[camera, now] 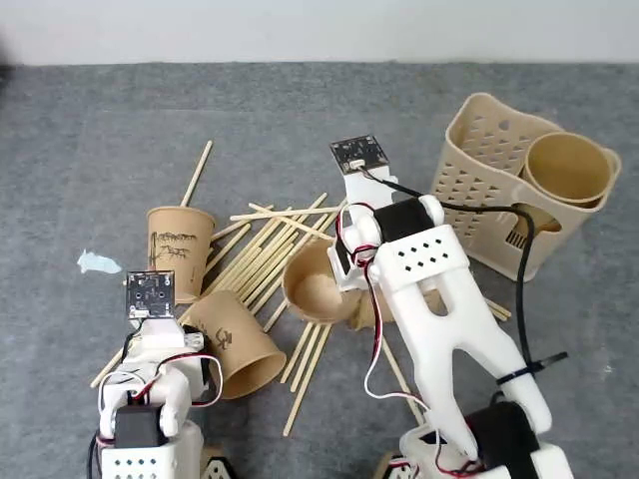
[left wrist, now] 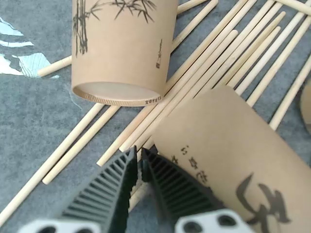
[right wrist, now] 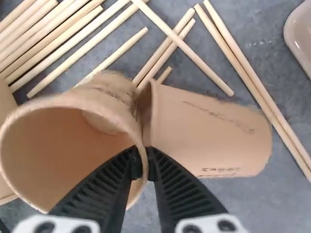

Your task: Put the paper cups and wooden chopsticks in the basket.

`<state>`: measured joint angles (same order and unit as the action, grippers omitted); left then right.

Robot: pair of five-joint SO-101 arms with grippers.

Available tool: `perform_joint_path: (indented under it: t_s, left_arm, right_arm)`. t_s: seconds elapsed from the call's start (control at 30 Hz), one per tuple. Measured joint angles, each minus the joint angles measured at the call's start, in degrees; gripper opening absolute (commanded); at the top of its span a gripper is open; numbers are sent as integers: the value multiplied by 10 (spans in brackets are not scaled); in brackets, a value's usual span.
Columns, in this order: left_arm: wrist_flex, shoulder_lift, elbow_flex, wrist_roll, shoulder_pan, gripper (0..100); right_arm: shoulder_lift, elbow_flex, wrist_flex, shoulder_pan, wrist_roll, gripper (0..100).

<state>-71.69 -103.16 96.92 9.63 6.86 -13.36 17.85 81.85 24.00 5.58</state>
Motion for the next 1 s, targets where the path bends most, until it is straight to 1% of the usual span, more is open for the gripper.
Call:
perform_joint_path:
  t_s: [0.1, 0.2, 0.43, 0.53, 0.73, 1.0]
  left_arm:
    - [0, 0, 0, 0, 0, 14]
    - [0, 0, 0, 0, 0, 14]
    - [0, 0, 0, 0, 0, 14]
    - [0, 0, 0, 0, 0, 14]
    - [0, 0, 0, 0, 0, 14]
    - [0, 0, 0, 0, 0, 14]
  right_arm:
    - [-2, 0, 3, -5, -6, 8]
    - [-14, -32, 32, -21, -7, 8]
    - [-46, -197, 149, -61, -11, 8]
    - [-54, -280, 184, -86, -29, 8]
    - [-69, -402, 186, -193, -64, 8]
    - [-70, -490, 178, -360, -91, 8]
